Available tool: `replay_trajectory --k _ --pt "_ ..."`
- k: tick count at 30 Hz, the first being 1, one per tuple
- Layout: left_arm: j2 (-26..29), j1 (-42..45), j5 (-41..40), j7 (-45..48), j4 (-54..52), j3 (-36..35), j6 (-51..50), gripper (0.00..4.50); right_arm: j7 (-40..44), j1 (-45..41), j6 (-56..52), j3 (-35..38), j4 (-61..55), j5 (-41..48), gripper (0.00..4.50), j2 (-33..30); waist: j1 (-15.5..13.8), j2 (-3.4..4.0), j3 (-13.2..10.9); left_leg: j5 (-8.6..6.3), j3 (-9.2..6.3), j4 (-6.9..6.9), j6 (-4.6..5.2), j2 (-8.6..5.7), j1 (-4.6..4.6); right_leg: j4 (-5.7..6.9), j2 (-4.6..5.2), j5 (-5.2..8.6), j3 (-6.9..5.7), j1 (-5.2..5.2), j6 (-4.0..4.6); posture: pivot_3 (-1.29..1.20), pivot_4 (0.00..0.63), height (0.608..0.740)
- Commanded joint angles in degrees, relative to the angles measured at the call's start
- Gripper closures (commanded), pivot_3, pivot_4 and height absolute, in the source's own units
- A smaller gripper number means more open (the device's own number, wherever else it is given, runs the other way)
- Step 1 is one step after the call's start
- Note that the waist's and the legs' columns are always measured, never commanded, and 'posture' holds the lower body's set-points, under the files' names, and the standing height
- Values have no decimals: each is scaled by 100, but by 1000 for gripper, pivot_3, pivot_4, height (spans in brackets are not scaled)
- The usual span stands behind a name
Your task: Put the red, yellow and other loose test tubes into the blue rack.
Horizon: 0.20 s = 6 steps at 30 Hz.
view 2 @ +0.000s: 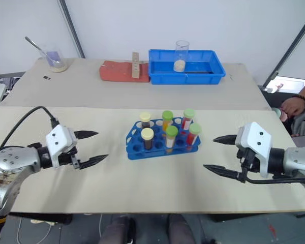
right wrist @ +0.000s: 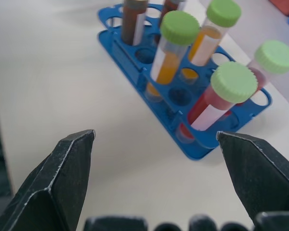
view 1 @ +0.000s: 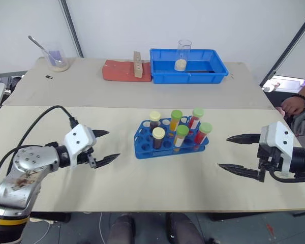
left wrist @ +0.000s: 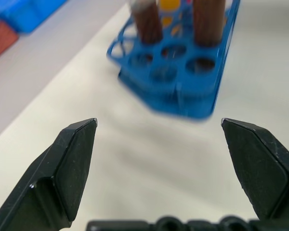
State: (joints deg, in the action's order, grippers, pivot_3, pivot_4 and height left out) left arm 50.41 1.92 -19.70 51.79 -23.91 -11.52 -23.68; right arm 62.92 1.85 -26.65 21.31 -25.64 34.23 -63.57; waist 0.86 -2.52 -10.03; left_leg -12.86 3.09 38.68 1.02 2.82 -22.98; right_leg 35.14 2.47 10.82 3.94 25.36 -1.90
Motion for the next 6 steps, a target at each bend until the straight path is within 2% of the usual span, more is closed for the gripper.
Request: replay_trajectory --k 1,6 --pt "120 -136 -49 -176 -260 -563 -154 83 472 -311 320 131 446 -51 0 -153 -6 0 0 0 1 0 0 0 -2 -1 1 -1 0 2 -1 0 150 740" --pt "44 -298 -279 -137 -353 -686 -306 83 748 -638 430 -101 759 -184 0 -196 -19 0 0 -1 2 -6 -2 0 -8 -2 1 -1 -1 10 0 0 150 740"
